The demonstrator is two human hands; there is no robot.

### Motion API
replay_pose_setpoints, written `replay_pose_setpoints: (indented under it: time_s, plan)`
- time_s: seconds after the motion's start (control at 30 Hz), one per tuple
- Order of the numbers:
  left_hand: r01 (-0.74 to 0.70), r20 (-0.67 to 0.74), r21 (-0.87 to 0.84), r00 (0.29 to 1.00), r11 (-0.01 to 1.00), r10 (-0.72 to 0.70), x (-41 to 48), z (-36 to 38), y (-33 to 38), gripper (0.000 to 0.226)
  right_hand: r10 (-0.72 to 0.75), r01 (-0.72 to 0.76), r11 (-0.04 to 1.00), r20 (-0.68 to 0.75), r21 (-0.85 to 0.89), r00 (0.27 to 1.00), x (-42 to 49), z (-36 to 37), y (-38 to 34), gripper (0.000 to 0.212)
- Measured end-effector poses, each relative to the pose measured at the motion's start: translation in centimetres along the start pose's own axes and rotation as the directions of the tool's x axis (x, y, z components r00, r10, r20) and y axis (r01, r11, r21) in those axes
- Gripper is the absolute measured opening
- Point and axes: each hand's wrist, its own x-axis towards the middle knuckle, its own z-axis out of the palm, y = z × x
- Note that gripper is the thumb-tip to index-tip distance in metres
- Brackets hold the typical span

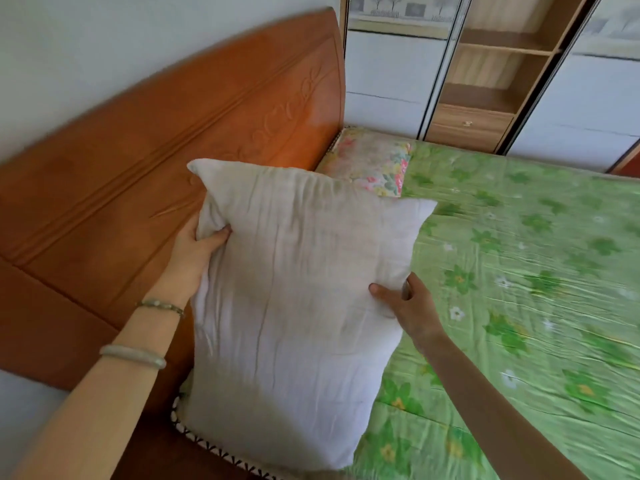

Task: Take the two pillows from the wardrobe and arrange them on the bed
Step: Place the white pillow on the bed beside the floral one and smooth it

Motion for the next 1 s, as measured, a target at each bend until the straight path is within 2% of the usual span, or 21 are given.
replay_pose_setpoints:
  time_s: [0.07,0.2,0.3,0.43,0.63,1.0]
  plan:
    - [0.099,-0.004,0.094,0.995,0.991,-0.099,2.0,1.1,-3.5,0.044,0.077,-0.077,0.997,-0.009,-0.028,0.997,2.0,0.5,3.0,0.048]
    - [0.248,-0.054,0.199,0.969,0.948,-0.242,5.5,3.1,-8.7,0.050,0.178,-0.178,0.984,-0.041,-0.010,0.983,5.6,1.5,7.4,0.037]
    - [0.237,-0.023,0.252,0.971,0.938,-0.239,8.3,4.2,-11.1,0.055,0.233,-0.232,0.973,-0.058,0.016,0.971,8.2,2.1,9.4,0.039]
    - [0.211,0.000,0.315,0.975,0.925,-0.223,12.7,5.6,-13.0,0.048,0.275,-0.278,0.960,-0.089,-0.022,0.957,11.9,2.8,10.9,0.042]
    - [0.249,0.028,0.337,0.961,0.908,-0.275,19.8,7.2,-17.0,0.035,0.333,-0.336,0.942,-0.107,-0.013,0.937,18.0,4.5,13.1,0.042]
    - [0.359,0.084,0.383,0.904,0.851,-0.419,34.8,12.5,-27.9,0.044,0.458,-0.452,0.889,-0.175,0.074,0.872,32.2,7.3,19.6,0.030]
